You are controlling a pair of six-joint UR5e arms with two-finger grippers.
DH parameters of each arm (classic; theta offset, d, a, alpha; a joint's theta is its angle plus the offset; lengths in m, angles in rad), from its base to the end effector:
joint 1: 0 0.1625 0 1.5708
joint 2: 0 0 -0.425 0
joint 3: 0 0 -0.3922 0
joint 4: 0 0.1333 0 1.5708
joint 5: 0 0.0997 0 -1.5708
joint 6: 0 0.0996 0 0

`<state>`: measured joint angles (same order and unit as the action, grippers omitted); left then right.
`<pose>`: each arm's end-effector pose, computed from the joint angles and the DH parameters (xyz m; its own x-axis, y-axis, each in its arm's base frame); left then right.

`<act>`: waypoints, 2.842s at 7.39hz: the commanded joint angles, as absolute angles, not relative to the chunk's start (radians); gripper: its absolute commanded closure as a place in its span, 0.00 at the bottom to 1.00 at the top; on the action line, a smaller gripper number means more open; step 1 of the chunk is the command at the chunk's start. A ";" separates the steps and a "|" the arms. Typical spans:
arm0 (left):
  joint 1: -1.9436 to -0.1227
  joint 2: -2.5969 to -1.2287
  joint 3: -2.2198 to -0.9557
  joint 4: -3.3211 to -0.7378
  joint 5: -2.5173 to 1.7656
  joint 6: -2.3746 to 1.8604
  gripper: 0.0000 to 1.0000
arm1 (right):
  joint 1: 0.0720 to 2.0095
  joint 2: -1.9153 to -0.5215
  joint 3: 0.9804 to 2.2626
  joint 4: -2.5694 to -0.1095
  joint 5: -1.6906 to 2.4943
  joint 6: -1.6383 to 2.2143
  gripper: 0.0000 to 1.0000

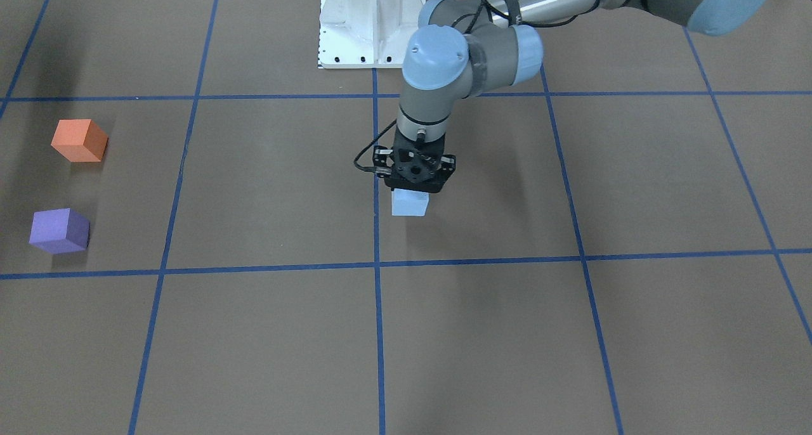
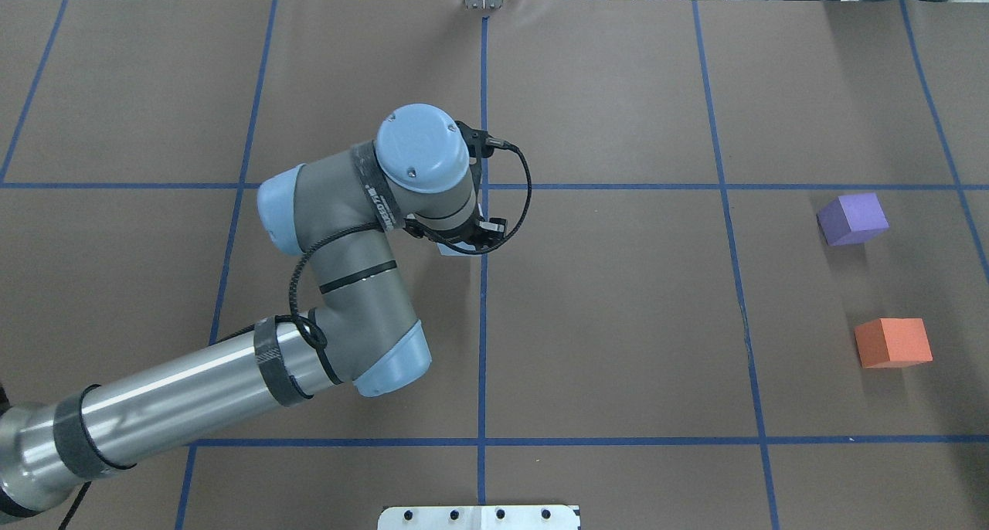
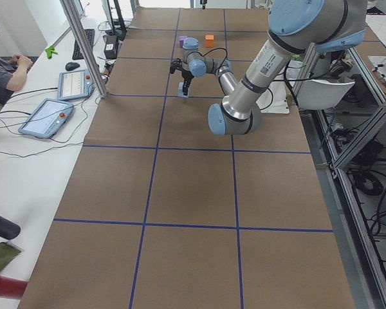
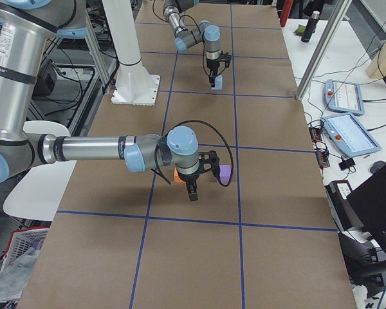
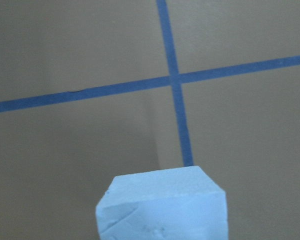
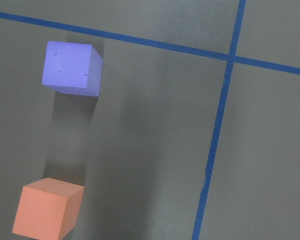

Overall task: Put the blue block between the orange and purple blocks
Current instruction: 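Carry the light blue cube with the left gripper toward the table center, then set the light blue cube down at center and open the left gripper, then withdraw the left arm while the right arm reaches toward the light blue cube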

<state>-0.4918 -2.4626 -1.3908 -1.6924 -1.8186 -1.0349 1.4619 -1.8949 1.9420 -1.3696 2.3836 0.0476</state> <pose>0.6240 -0.4578 0.1643 0.6616 0.2071 -0.7207 -0.0466 0.9706 0.2362 0.0204 -0.3743 0.5888 0.6683 -0.2060 0.7148 0.0736 0.9745 0.2120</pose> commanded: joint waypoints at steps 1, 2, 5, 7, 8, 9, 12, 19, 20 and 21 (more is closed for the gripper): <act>-0.469 -2.476 -1.344 -1.709 -1.809 -1.034 0.58 | 1.462 -1.896 1.942 -1.370 2.387 0.048 0.00; -0.466 -2.476 -1.339 -1.709 -1.810 -1.037 0.41 | 1.462 -1.896 1.942 -1.370 2.393 0.049 0.00; -0.485 -2.476 -1.397 -1.688 -1.816 -1.040 0.00 | 1.462 -1.891 1.945 -1.370 2.395 0.064 0.00; -0.608 -2.468 -1.527 -1.506 -1.941 -0.984 0.00 | 1.435 -1.843 1.957 -1.371 2.420 0.138 0.00; -0.676 -2.420 -1.624 -1.403 -1.997 -0.851 0.00 | 1.387 -1.803 1.970 -1.371 2.421 0.228 0.00; -0.757 -2.348 -1.714 -1.306 -2.032 -0.703 0.00 | 1.329 -1.760 1.988 -1.371 2.413 0.339 0.00; -1.038 -2.110 -1.776 -1.250 -2.149 -0.281 0.01 | 1.144 -1.599 2.037 -1.376 2.373 0.694 0.00; -1.526 -1.512 -1.718 -1.495 -2.304 0.274 0.00 | 0.573 -1.002 1.944 -1.786 1.909 1.182 0.00; -1.549 -1.479 -1.727 -1.515 -2.304 0.285 0.00 | 0.536 -0.920 1.852 -1.778 1.857 1.207 0.00; -1.557 -1.454 -1.735 -1.517 -2.304 0.285 0.00 | 0.507 -0.855 1.759 -1.728 1.821 1.245 0.00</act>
<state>-1.5366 -1.4973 -1.7276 -1.4978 -2.3034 0.2757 0.5556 -0.9468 1.8717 -1.7628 1.8782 1.1988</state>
